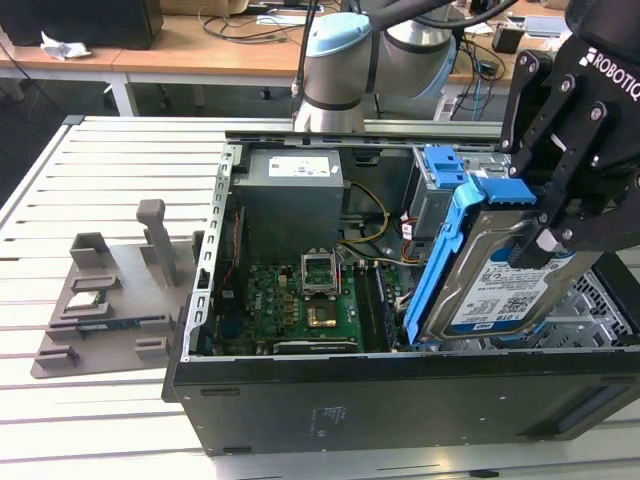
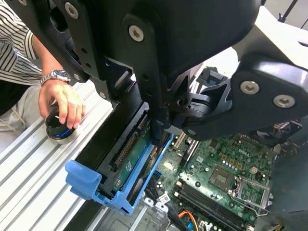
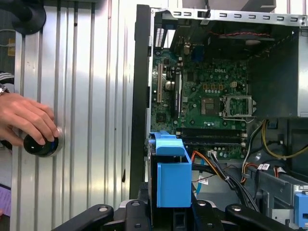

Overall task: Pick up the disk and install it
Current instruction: 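Pick up the disk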

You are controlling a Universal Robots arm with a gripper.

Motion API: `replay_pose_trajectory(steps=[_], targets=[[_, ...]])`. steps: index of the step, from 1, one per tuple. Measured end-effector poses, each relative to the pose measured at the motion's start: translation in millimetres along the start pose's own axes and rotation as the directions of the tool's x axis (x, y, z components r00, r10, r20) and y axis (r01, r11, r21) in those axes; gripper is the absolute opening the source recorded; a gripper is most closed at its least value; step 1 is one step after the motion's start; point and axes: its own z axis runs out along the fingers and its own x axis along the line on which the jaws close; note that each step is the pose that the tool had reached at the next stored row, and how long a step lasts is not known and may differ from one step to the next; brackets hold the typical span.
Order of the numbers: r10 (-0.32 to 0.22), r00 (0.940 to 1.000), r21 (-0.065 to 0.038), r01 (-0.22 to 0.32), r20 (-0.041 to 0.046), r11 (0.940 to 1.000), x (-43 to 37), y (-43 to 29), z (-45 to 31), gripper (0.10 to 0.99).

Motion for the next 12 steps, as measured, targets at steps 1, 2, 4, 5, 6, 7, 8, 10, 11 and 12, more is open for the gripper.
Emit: replay_pose_trajectory(steps=[1,2,4,5,6,7,8,10,11,12], targets=[[0.0,1.0,0.0,0.0,-0.0001,1.0,0.0,-2.2,-0.1,0.361],[0.0,1.0,0.0,0.0,0.0,1.0,0.0,-5.8,-0.2,0.361],[0.0,1.0,0.0,0.0,0.0,1.0,0.0,-8.6,-0.2,0.361],[0.0,1.0,0.0,0.0,-0.0002,1.0,0.1,-11.6,-0.3,0.361],[0.0,1.0,0.0,0.0,-0.0001,1.0,0.1,-13.7,-0.3,0.361],[0.0,1.0,0.0,0.0,-0.0001,1.0,0.1,-17.2,-0.4,0.361],[0.0,1.0,0.0,0.0,0.0,1.0,0.2,-19.7,-0.3,0.361],[0.0,1.0,0.0,0.0,-0.0001,1.0,0.2,-24.3,-0.3,0.361],[0.0,1.0,0.0,0.0,-0.0001,1.0,0.3,-26.8,-0.3,0.361],[0.0,1.0,0.0,0.0,-0.0001,1.0,0.3,-28.8,-0.3,0.361]])
